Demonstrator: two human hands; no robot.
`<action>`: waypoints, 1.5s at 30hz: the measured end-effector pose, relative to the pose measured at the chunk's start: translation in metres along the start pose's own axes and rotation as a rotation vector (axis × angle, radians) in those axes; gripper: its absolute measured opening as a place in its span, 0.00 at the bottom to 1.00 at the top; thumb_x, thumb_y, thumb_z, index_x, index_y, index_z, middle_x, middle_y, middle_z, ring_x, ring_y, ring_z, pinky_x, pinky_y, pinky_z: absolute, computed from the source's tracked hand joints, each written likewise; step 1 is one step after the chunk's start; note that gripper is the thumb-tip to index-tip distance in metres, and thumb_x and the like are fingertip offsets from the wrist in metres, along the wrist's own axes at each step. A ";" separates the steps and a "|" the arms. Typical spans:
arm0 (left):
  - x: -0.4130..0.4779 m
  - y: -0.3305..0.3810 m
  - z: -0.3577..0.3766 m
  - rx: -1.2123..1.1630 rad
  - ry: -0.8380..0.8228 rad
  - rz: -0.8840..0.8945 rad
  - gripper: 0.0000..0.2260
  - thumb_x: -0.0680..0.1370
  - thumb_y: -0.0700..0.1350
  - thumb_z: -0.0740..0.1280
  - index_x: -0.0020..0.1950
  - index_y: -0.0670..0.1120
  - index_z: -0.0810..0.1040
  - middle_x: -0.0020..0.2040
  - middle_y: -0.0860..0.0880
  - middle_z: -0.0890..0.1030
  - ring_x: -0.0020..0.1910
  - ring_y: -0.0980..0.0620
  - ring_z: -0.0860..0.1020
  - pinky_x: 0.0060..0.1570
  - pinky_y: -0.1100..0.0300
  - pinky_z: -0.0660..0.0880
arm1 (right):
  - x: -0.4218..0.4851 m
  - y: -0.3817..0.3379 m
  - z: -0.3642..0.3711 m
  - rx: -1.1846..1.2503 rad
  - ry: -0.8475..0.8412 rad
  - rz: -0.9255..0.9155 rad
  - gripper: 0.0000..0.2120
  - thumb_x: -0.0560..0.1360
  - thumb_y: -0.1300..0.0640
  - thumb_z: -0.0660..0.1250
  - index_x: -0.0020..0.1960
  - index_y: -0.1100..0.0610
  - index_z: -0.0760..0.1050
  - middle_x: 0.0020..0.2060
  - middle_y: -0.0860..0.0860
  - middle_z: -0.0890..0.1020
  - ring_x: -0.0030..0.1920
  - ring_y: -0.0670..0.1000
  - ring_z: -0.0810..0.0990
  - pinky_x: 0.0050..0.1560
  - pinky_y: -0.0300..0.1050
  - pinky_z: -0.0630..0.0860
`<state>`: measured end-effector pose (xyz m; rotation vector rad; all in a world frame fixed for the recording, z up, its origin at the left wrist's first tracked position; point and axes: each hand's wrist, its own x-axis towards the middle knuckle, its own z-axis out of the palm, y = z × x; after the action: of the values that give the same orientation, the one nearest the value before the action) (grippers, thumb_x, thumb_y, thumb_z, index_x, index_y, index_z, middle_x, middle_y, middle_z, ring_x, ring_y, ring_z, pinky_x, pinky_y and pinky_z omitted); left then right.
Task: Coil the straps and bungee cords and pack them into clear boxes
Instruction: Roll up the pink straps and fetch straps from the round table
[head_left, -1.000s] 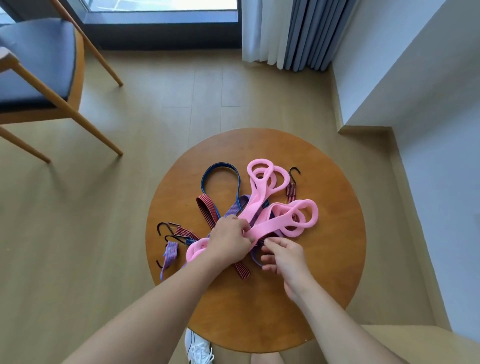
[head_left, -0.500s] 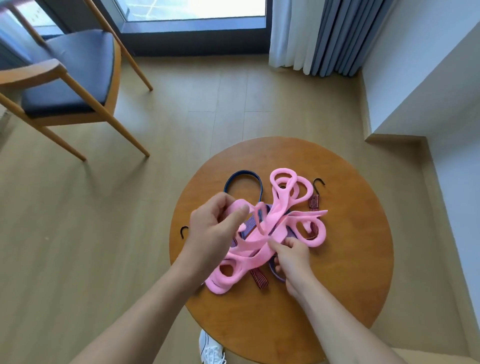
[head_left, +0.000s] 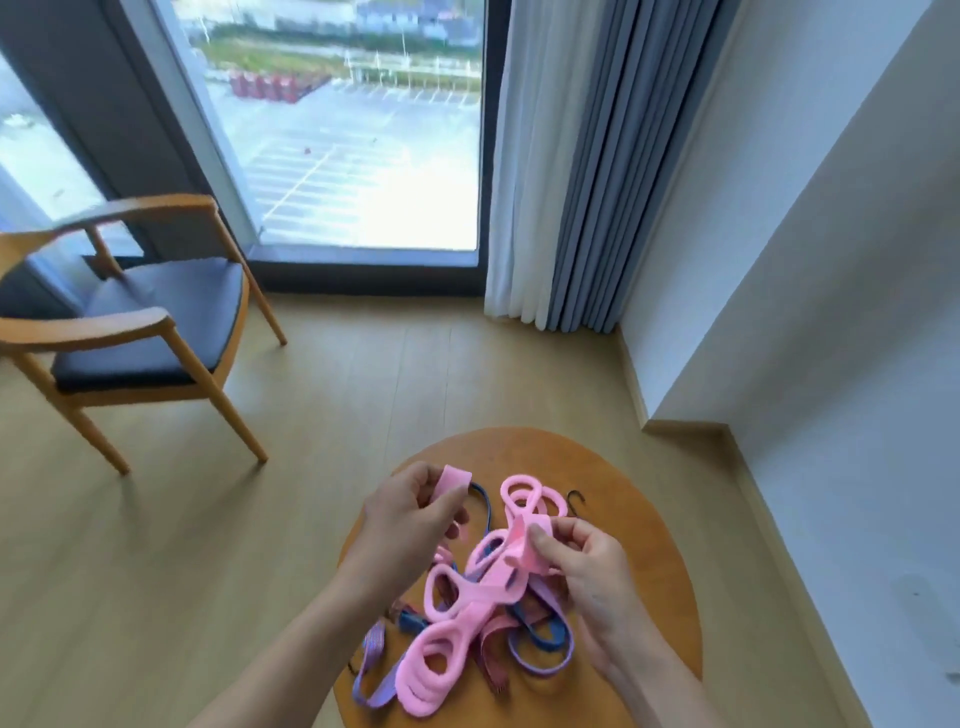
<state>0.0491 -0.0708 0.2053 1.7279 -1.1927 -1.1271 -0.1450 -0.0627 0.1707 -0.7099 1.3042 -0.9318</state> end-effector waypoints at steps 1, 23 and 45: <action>-0.005 0.012 -0.005 0.050 -0.035 0.034 0.03 0.80 0.43 0.69 0.48 0.49 0.81 0.36 0.52 0.86 0.32 0.54 0.82 0.43 0.49 0.82 | -0.014 -0.017 0.002 0.011 -0.021 -0.031 0.06 0.74 0.68 0.71 0.51 0.67 0.81 0.43 0.62 0.86 0.36 0.51 0.83 0.34 0.41 0.78; -0.207 0.246 0.080 0.075 -0.727 0.702 0.34 0.66 0.62 0.80 0.70 0.54 0.78 0.62 0.54 0.83 0.60 0.54 0.82 0.64 0.46 0.78 | -0.338 -0.197 -0.126 -0.367 0.416 -0.741 0.05 0.76 0.61 0.71 0.50 0.61 0.83 0.42 0.58 0.85 0.39 0.51 0.82 0.43 0.44 0.79; -0.463 0.250 0.446 0.001 -1.172 0.375 0.08 0.80 0.40 0.68 0.54 0.36 0.81 0.52 0.36 0.85 0.49 0.38 0.85 0.53 0.46 0.84 | -0.526 0.016 -0.463 -0.028 0.918 -0.353 0.07 0.74 0.66 0.71 0.41 0.55 0.84 0.35 0.50 0.83 0.38 0.48 0.80 0.43 0.44 0.77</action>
<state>-0.5279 0.2563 0.3954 0.6617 -2.0461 -1.9354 -0.6054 0.4395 0.3372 -0.5473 2.0229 -1.6381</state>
